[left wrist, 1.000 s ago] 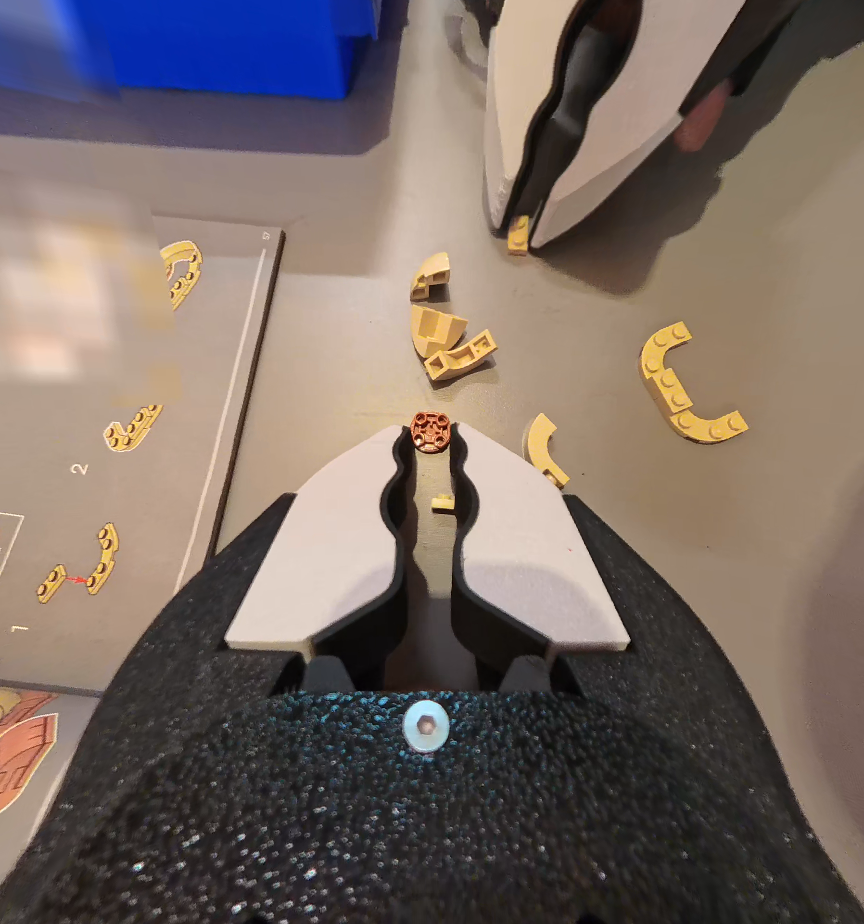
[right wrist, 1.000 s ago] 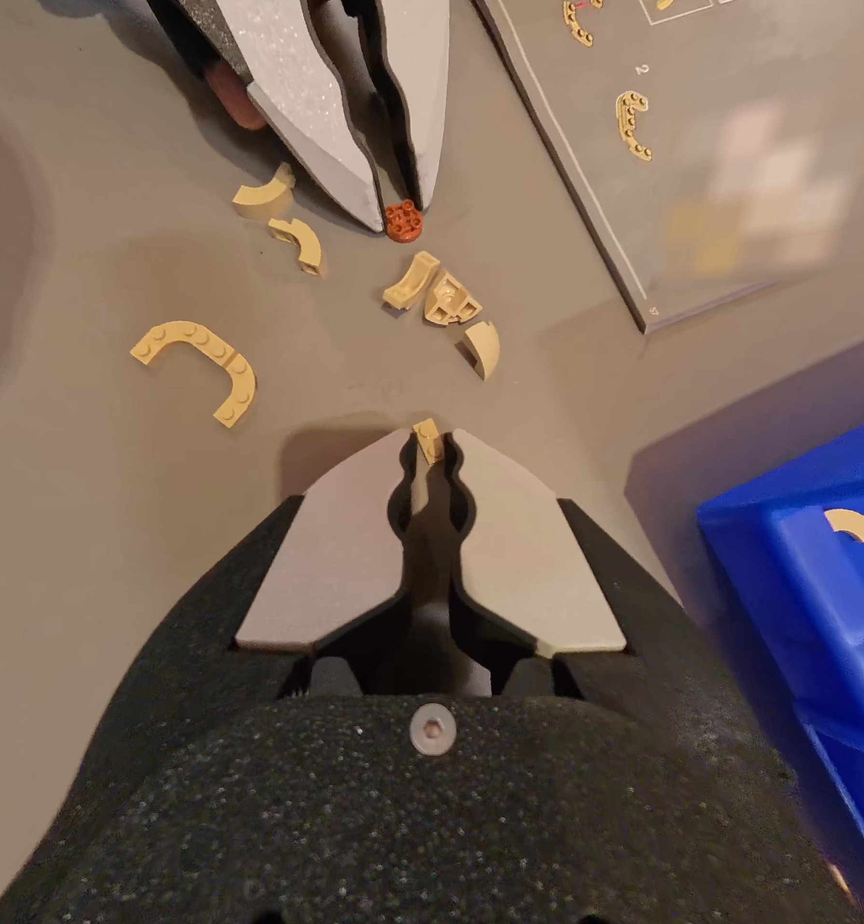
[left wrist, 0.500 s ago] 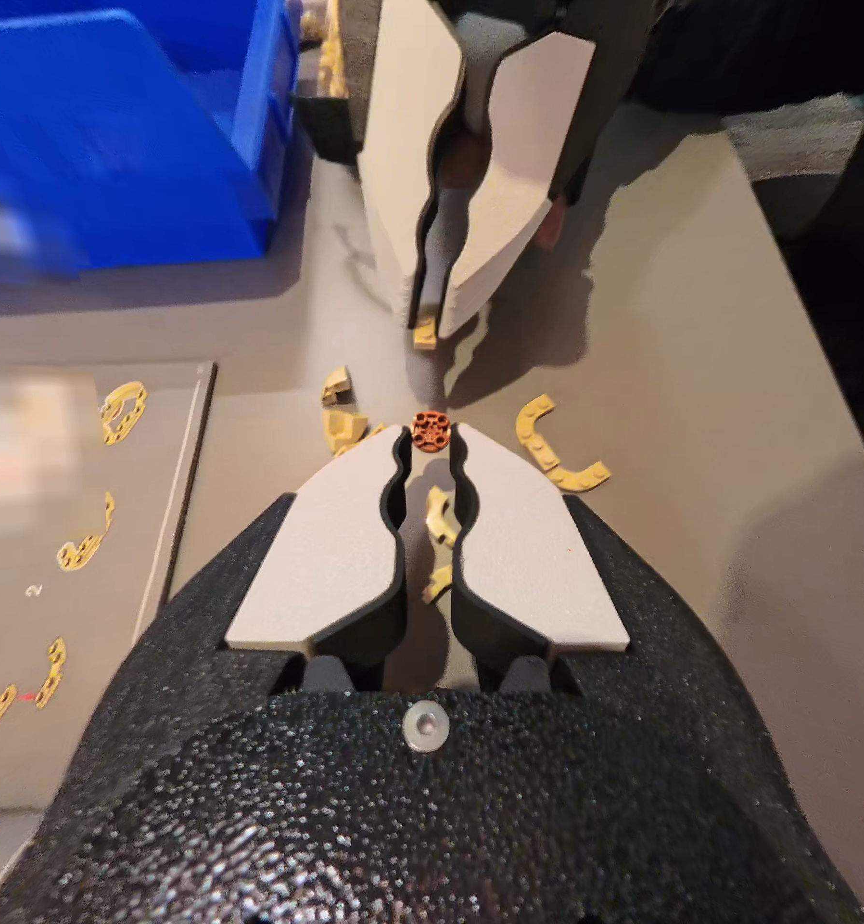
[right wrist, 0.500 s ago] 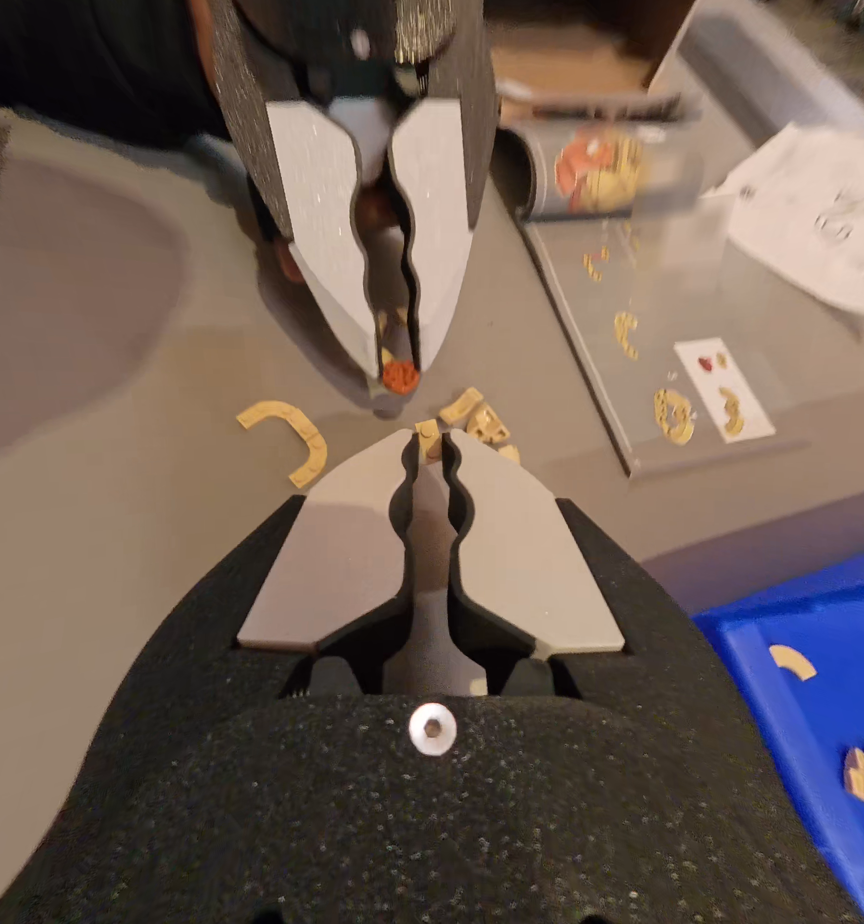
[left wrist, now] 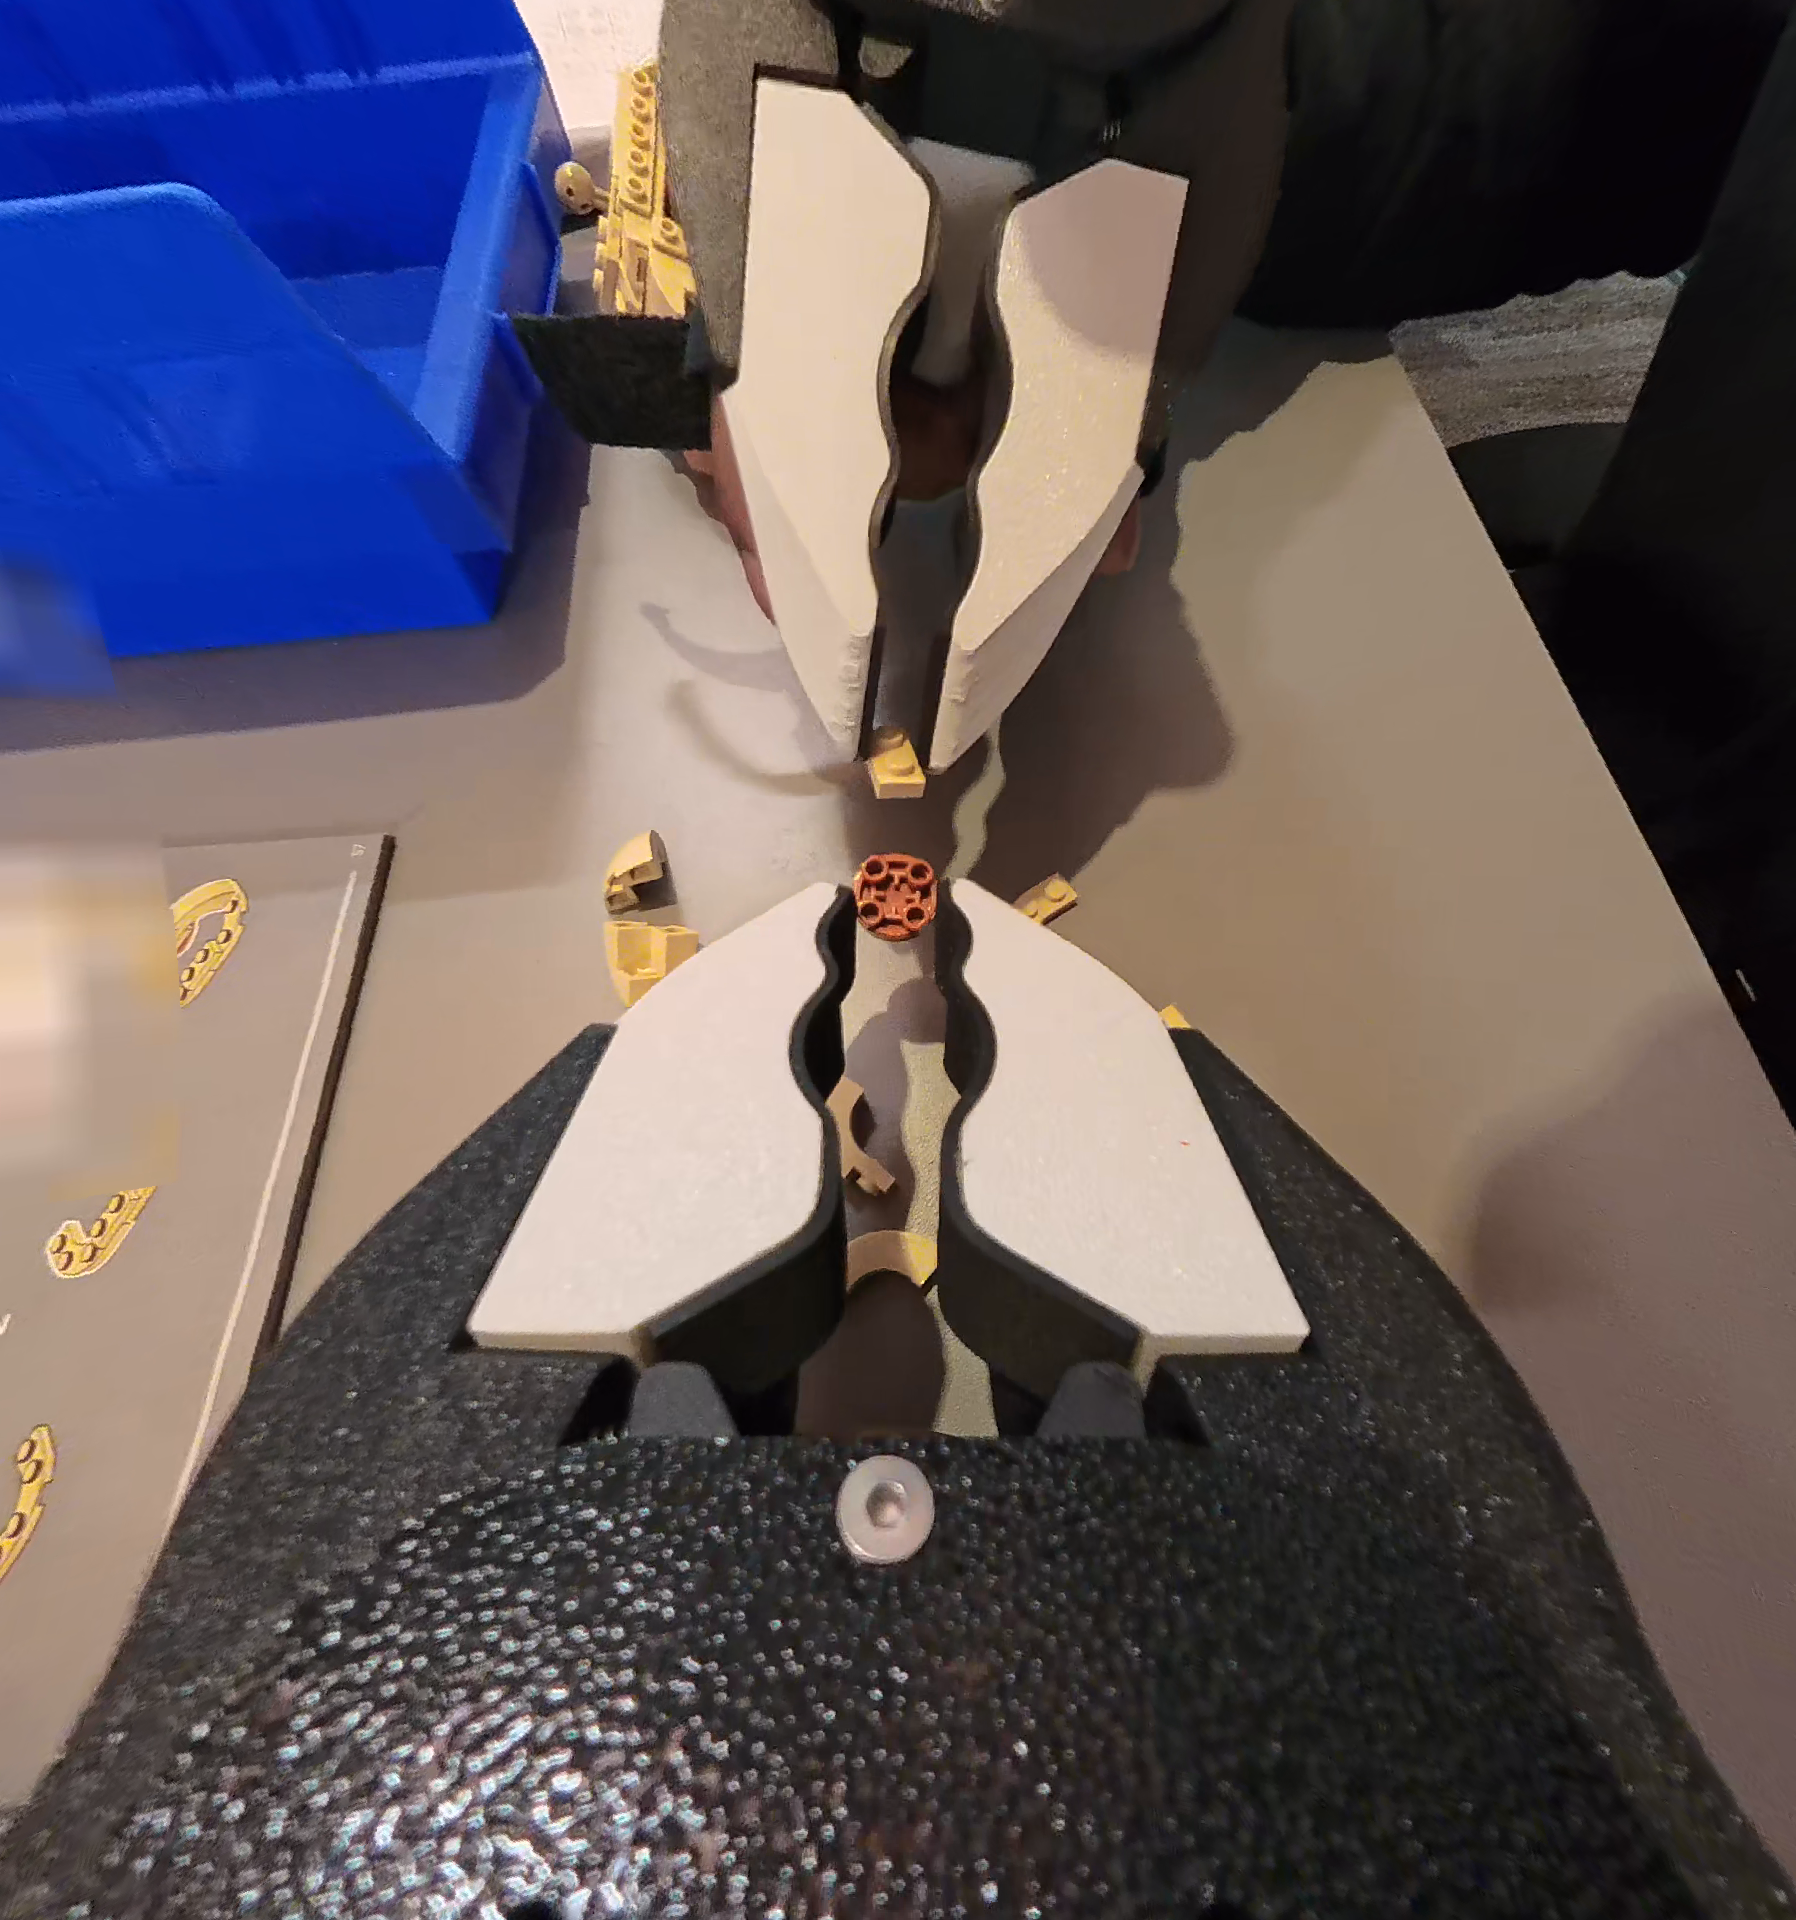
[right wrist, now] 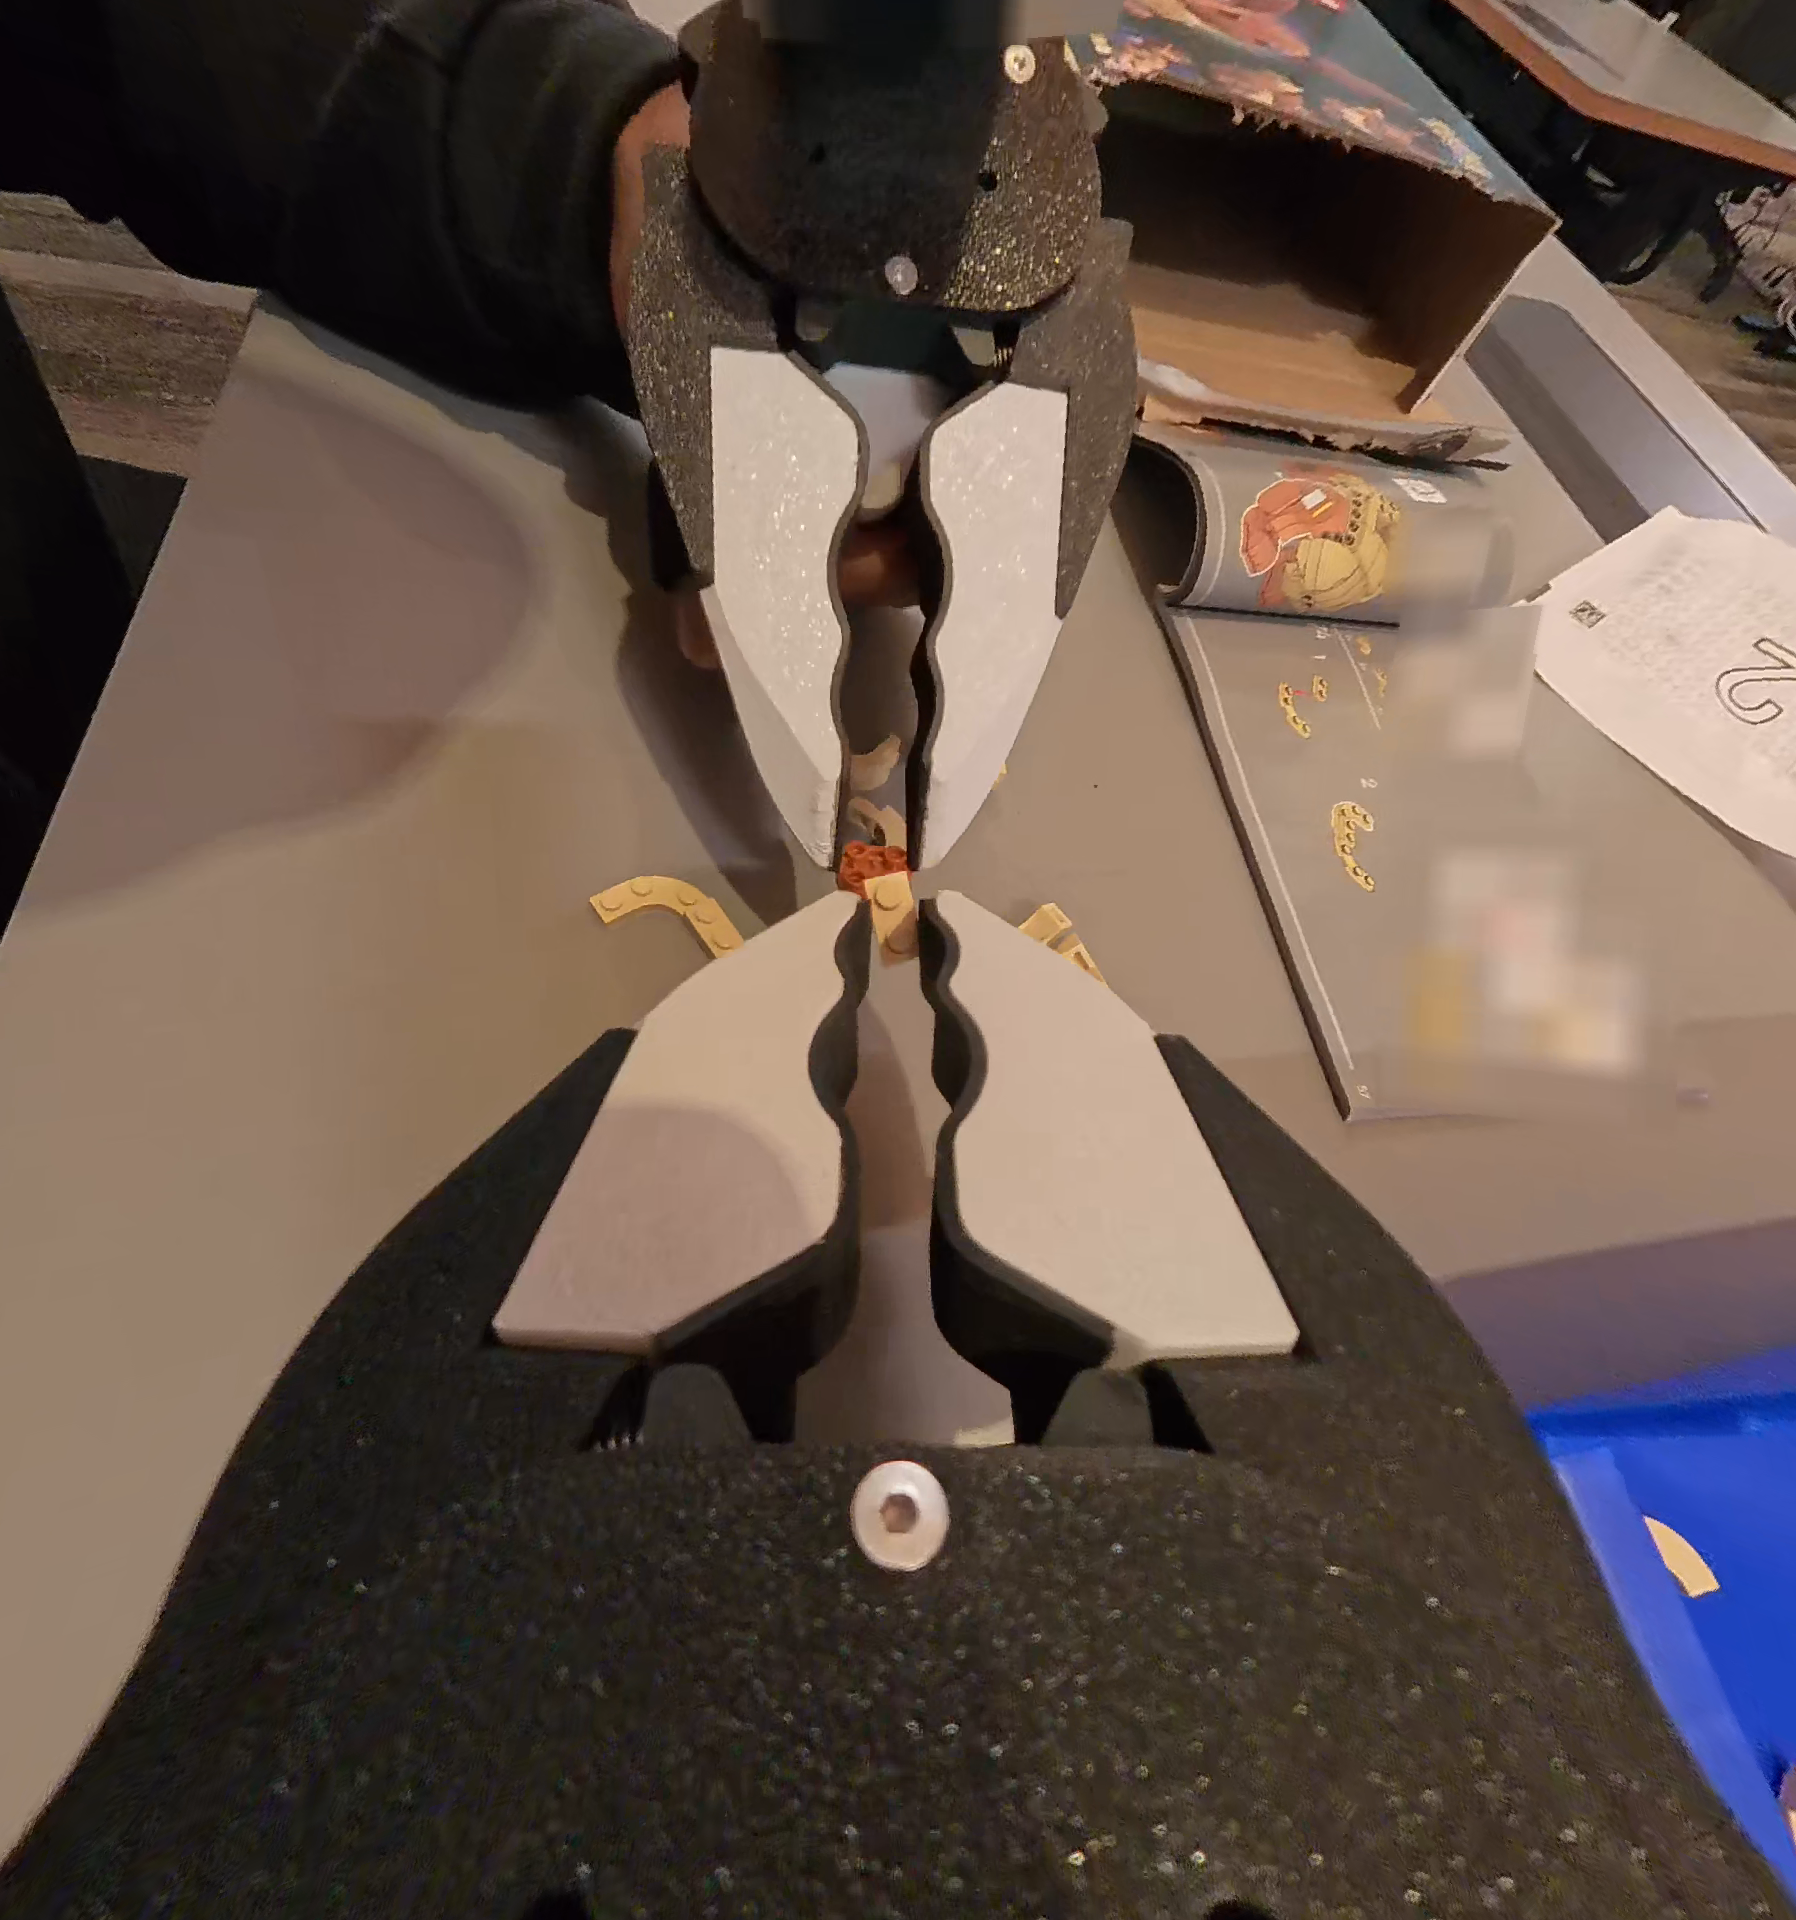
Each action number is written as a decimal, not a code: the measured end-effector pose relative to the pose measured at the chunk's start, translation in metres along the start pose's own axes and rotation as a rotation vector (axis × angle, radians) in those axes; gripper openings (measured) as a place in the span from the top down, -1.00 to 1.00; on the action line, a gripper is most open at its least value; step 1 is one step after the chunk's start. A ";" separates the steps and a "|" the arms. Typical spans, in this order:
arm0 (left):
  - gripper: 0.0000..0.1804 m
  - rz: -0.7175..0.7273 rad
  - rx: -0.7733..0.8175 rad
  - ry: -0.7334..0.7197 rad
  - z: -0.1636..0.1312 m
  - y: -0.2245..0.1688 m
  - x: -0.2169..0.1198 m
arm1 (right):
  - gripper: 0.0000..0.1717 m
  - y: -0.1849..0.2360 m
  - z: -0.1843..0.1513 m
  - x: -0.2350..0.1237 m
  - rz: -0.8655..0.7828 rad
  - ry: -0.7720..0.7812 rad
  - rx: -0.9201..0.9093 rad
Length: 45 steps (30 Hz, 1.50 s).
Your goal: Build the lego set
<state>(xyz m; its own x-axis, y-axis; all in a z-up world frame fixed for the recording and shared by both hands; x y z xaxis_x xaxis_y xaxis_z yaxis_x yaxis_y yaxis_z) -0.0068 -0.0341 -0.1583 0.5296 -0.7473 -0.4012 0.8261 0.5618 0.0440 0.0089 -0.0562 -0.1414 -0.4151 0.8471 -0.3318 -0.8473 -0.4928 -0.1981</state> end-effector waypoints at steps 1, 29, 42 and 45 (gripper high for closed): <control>0.85 -0.005 -0.005 -0.009 0.001 0.000 0.000 | 0.91 0.000 0.001 0.000 -0.004 -0.011 -0.001; 0.85 -0.012 -0.104 -0.267 0.030 0.003 -0.013 | 0.91 -0.018 0.037 -0.016 0.077 -0.447 0.494; 0.85 0.042 -0.043 -0.275 0.030 0.005 -0.018 | 0.91 -0.022 0.030 -0.014 -0.037 -0.397 0.326; 0.85 0.051 -0.031 -0.273 0.030 0.005 -0.018 | 0.91 -0.022 0.029 -0.013 -0.052 -0.391 0.295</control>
Point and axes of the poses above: each gripper's, where its closed fingertips meet, x out along the fingers, z out of its top, y = z × x across the jaws, the point moved 1 cm from there along -x, back along the fingers, and after that the axes turned 9 degrees about -y, right-handed, at the moved point
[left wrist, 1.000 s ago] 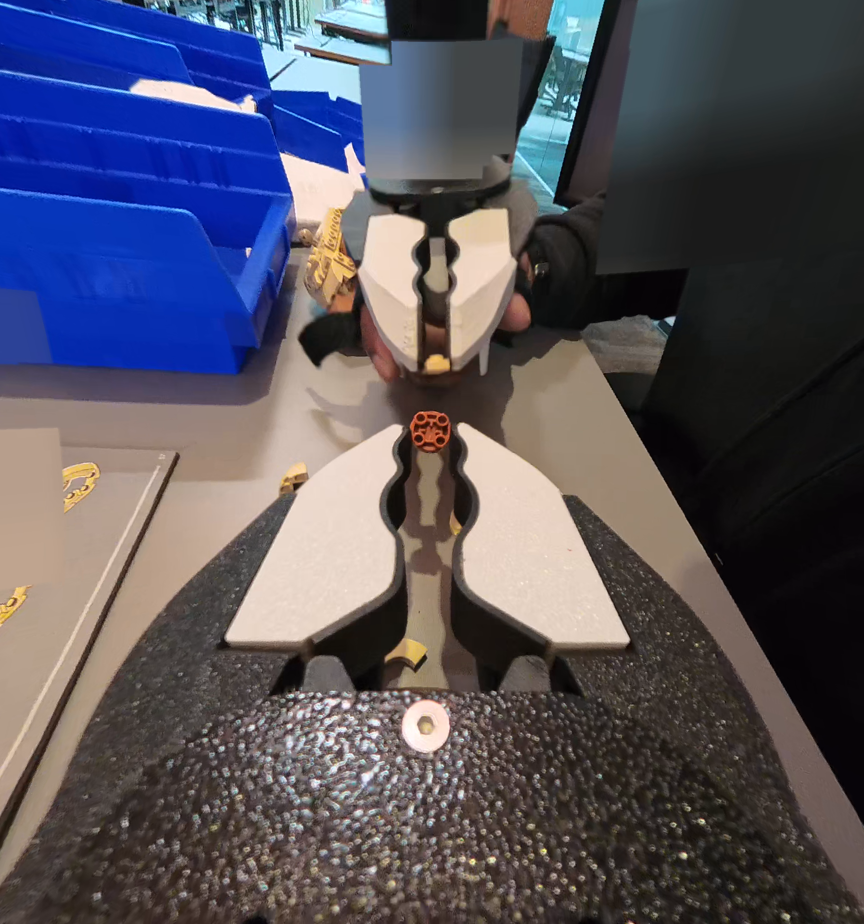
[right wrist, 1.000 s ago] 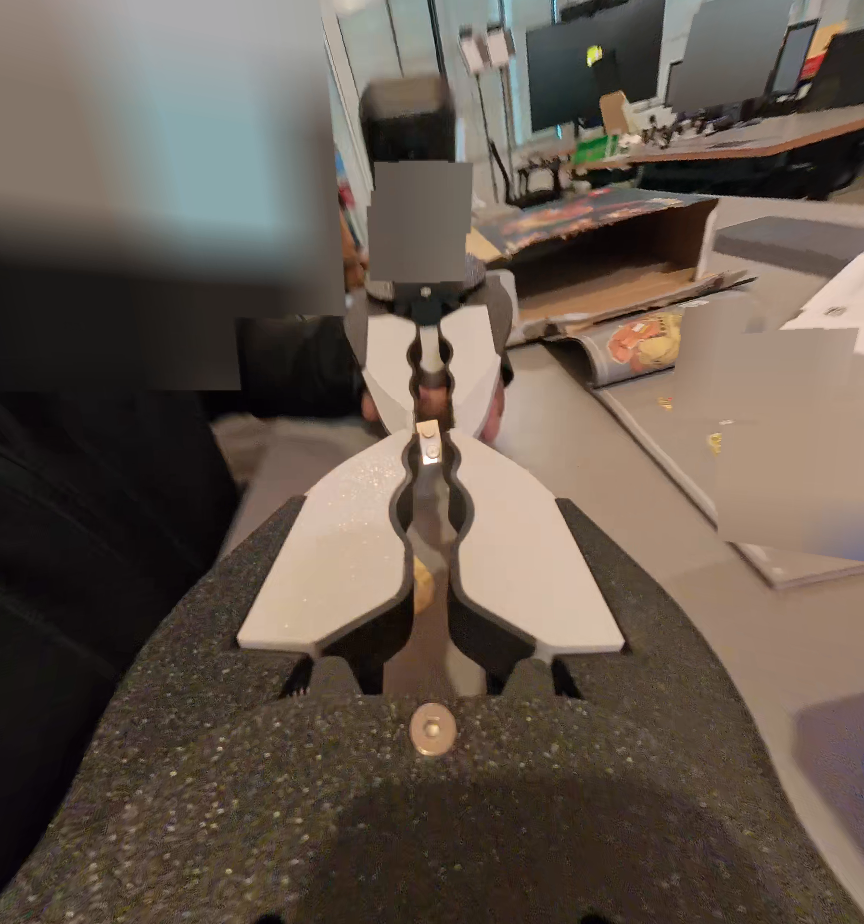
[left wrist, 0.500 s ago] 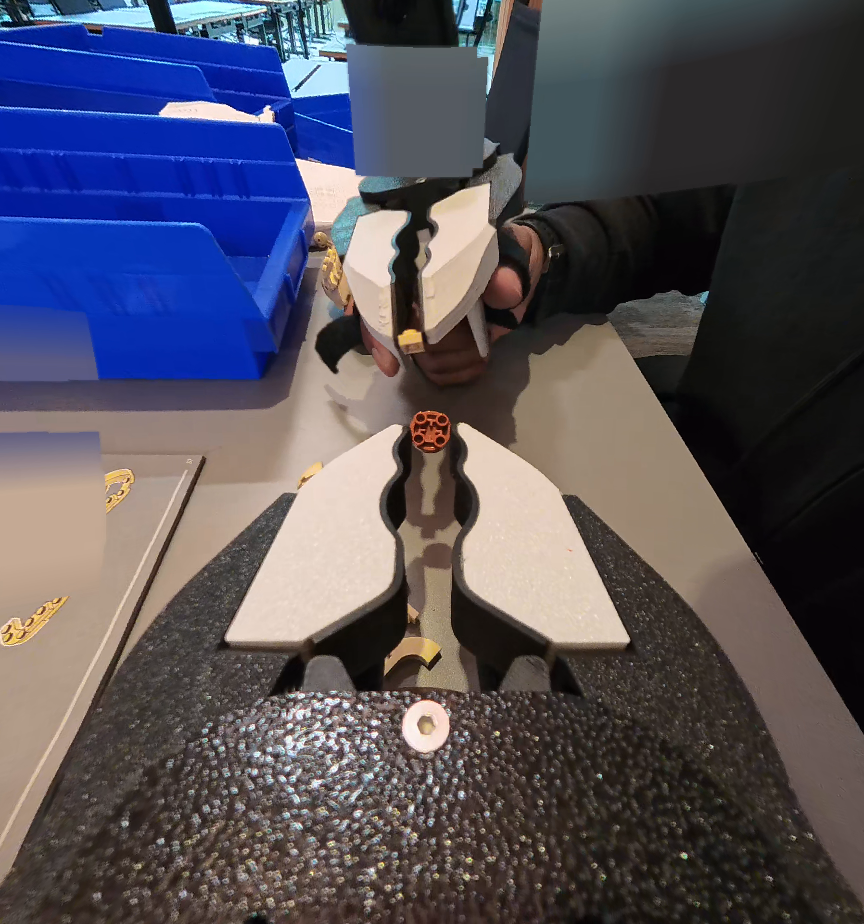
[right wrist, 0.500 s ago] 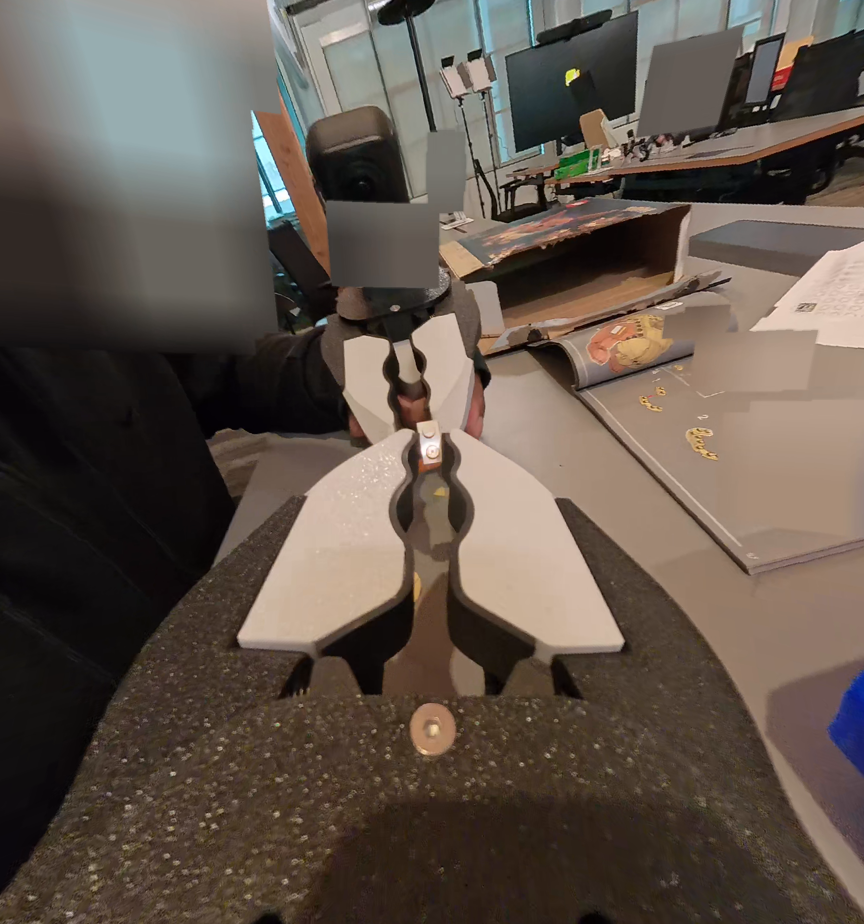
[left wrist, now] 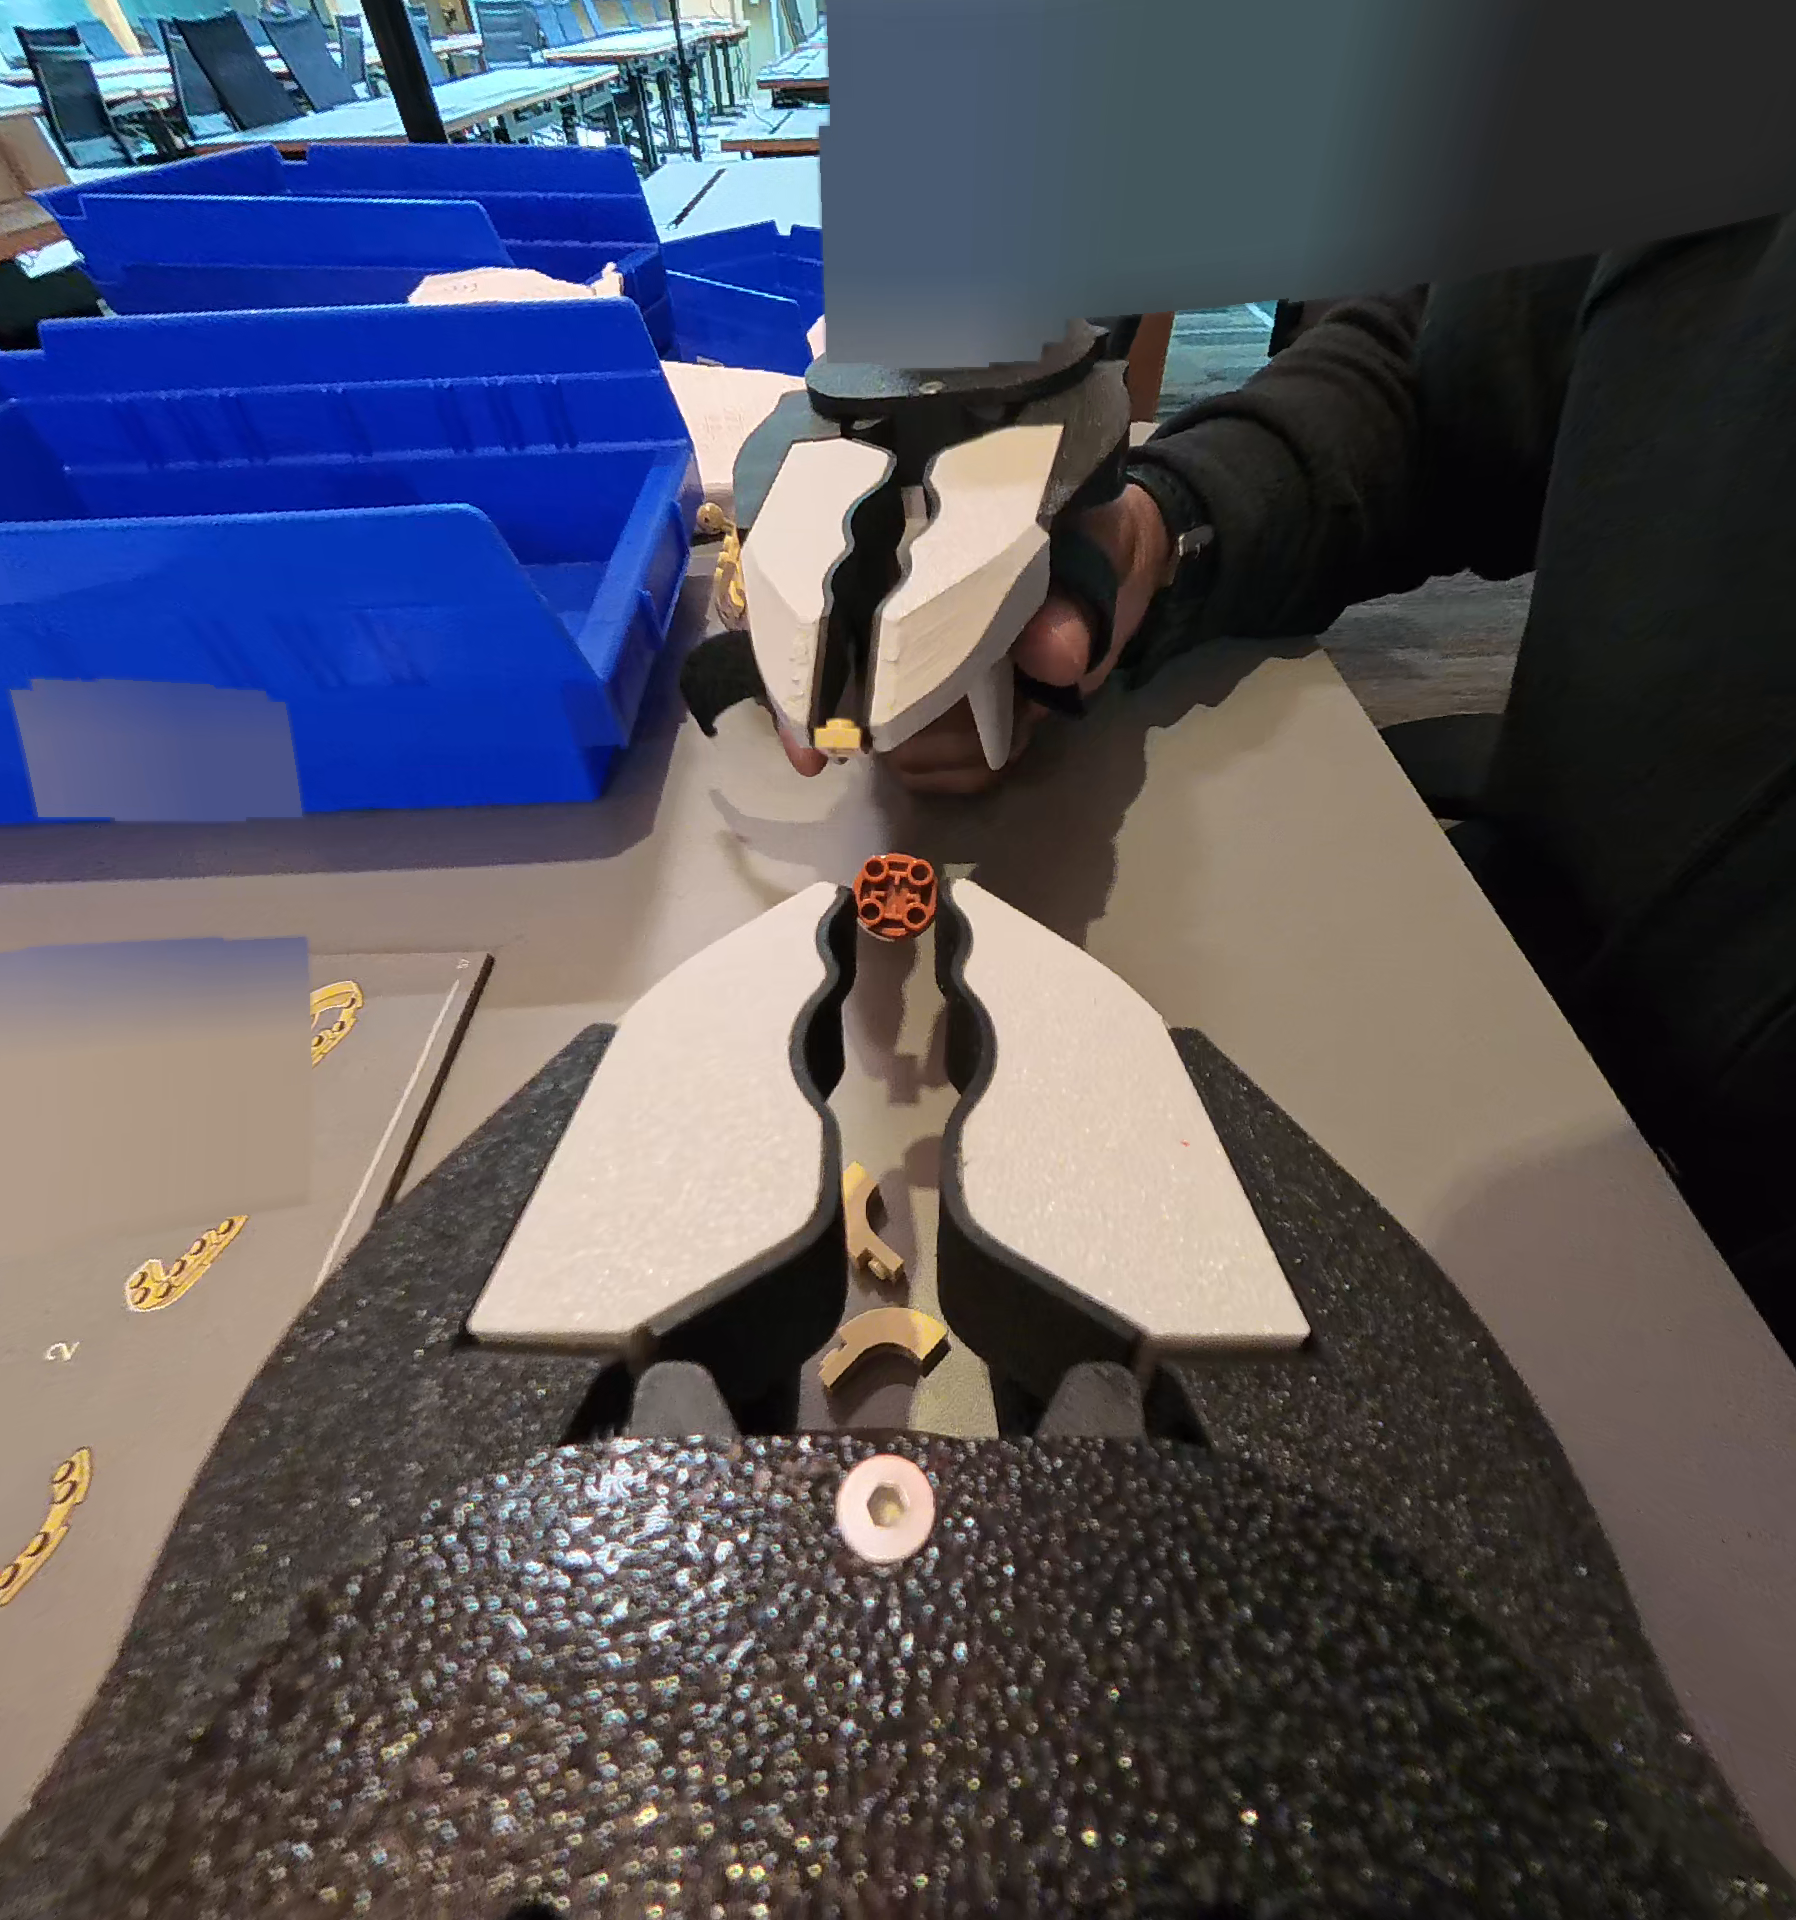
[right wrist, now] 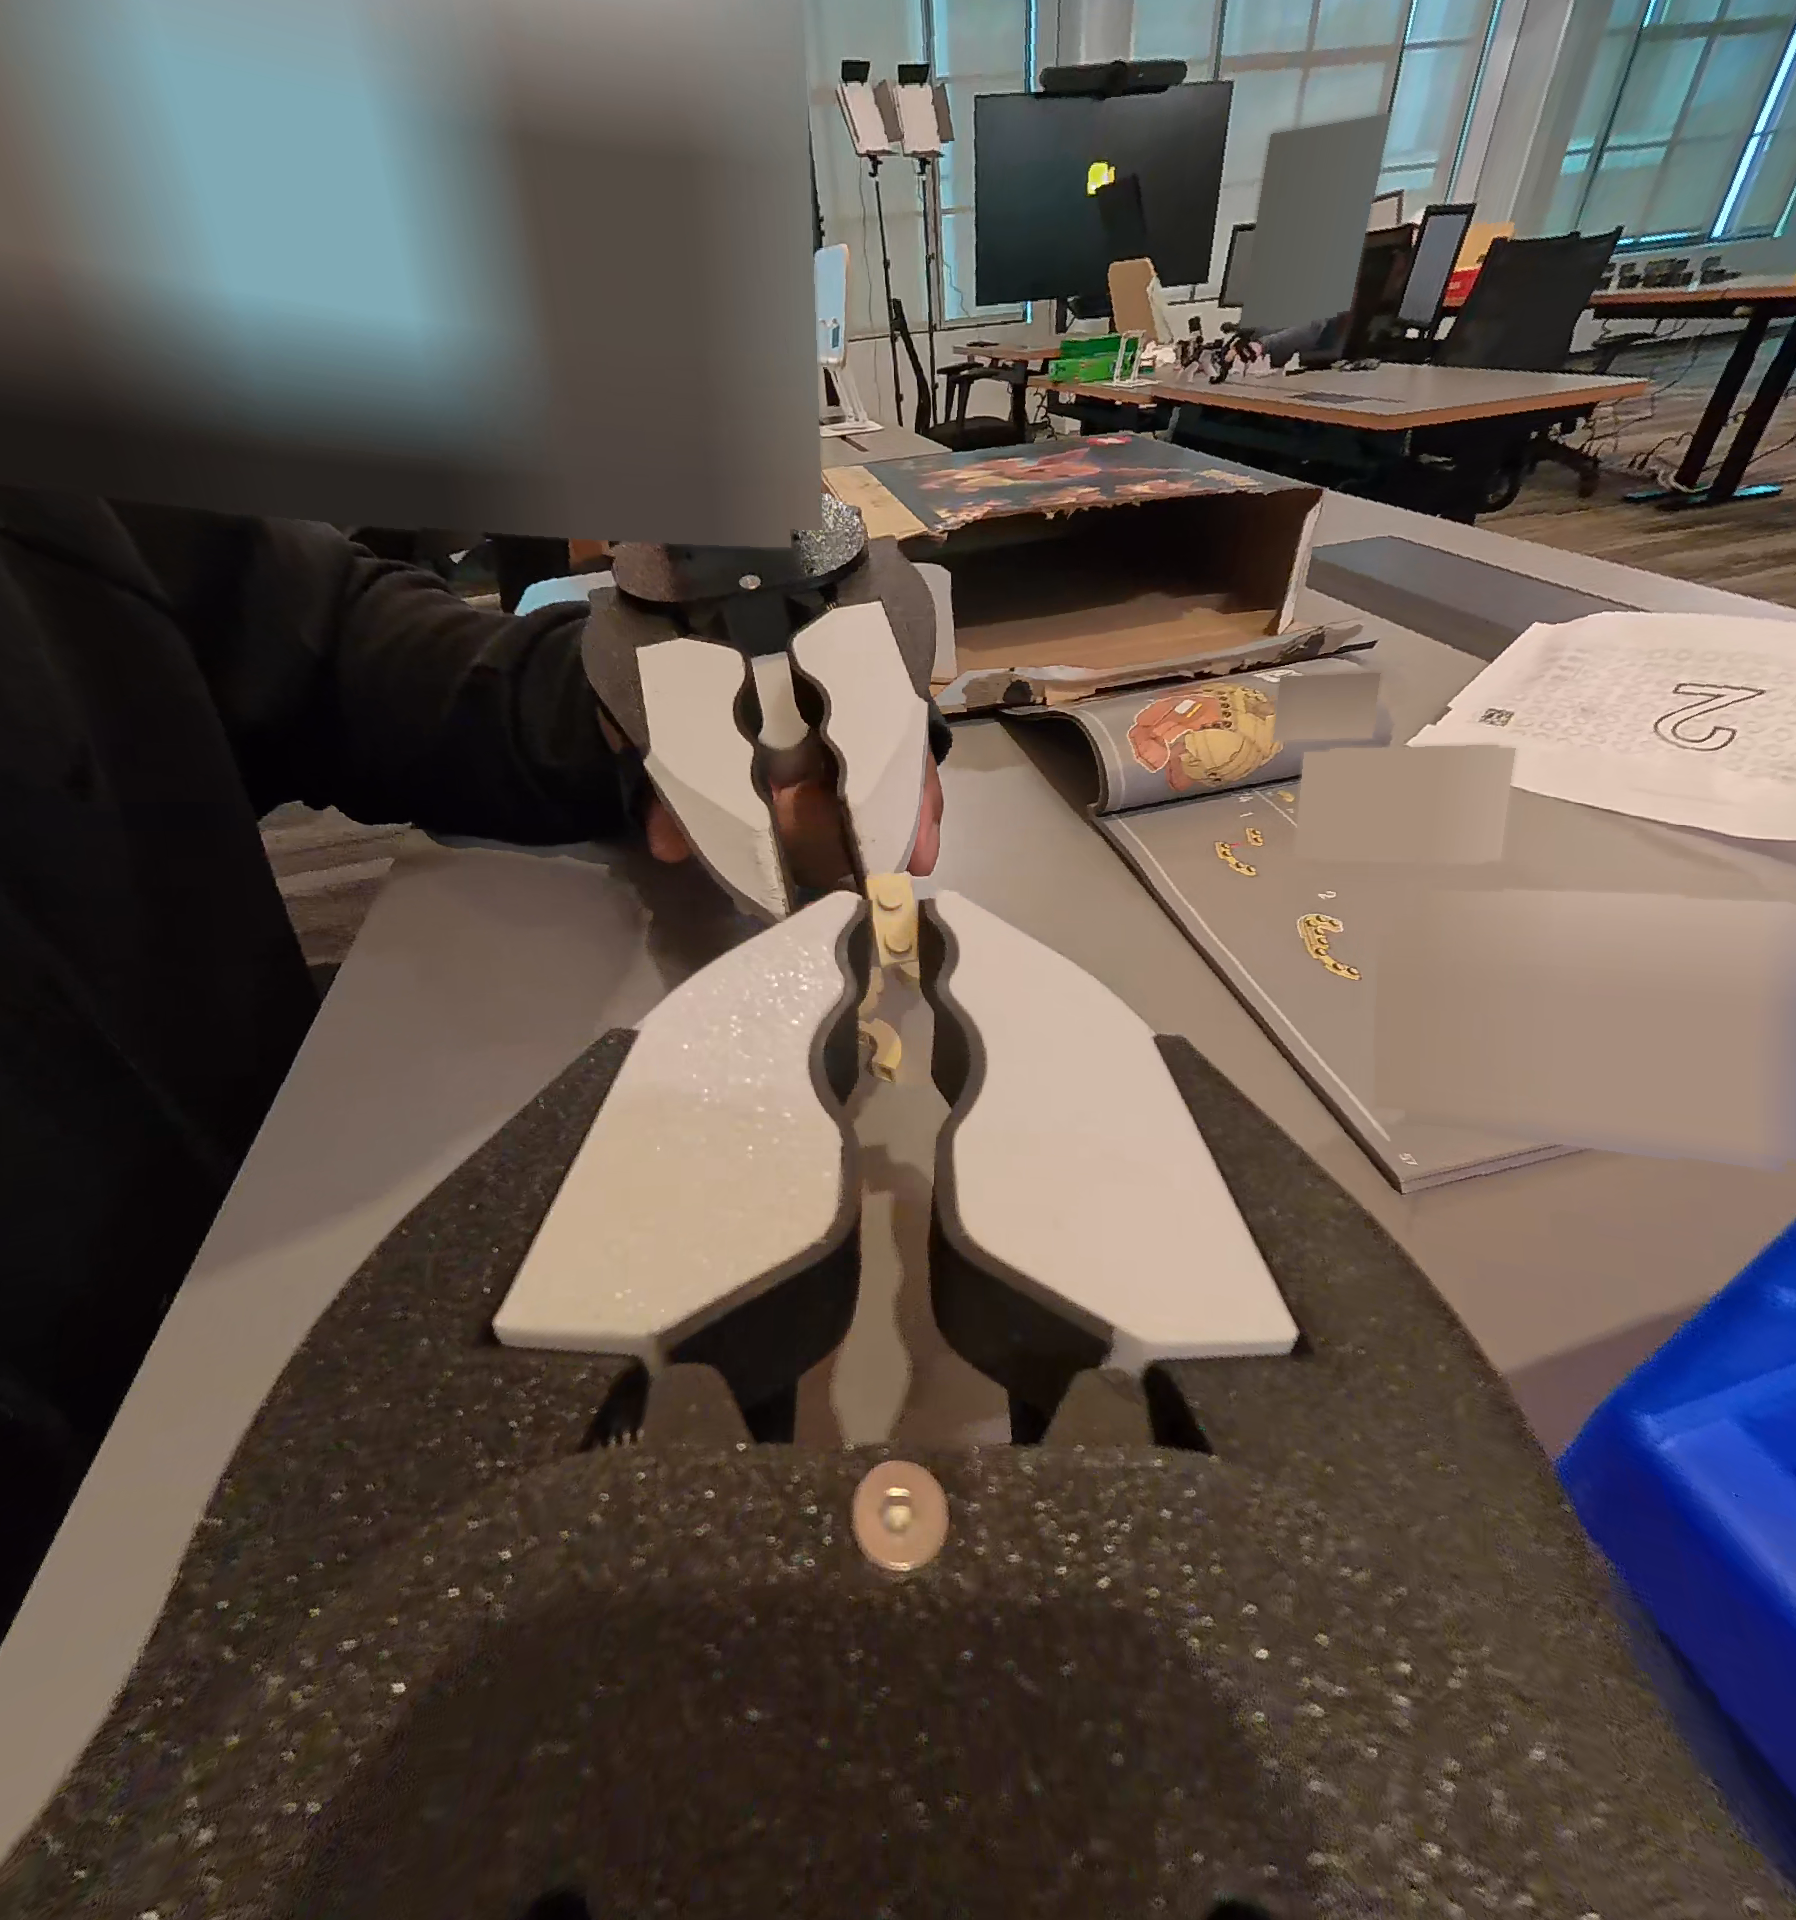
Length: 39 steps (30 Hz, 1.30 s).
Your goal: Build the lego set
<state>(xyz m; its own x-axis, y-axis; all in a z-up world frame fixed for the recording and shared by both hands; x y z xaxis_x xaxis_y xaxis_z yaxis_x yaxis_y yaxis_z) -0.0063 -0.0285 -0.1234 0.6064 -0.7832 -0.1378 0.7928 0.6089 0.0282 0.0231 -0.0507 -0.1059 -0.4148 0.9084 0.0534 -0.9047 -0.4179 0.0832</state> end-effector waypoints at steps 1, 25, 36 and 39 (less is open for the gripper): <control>0.85 0.004 0.006 0.001 0.000 0.000 0.000 | 0.91 0.000 0.000 0.000 -0.002 0.001 -0.010; 0.85 0.066 0.001 -0.066 0.010 0.007 -0.002 | 0.91 -0.010 0.016 -0.007 0.016 -0.127 0.195; 0.85 0.093 -0.002 -0.088 0.013 0.011 -0.005 | 0.91 -0.005 0.014 -0.005 0.032 -0.108 0.173; 0.85 0.096 0.002 -0.086 0.013 0.011 -0.005 | 0.91 -0.005 0.014 -0.005 0.034 -0.108 0.177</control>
Point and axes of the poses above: each gripper's, where its closed fingertips meet, x out along the fingers, z out of its top, y = z × x across the jaws, the point moved 1 cm from there along -x, back along the fingers, and after that the axes turned 9 degrees about -y, right-handed, at the moved point
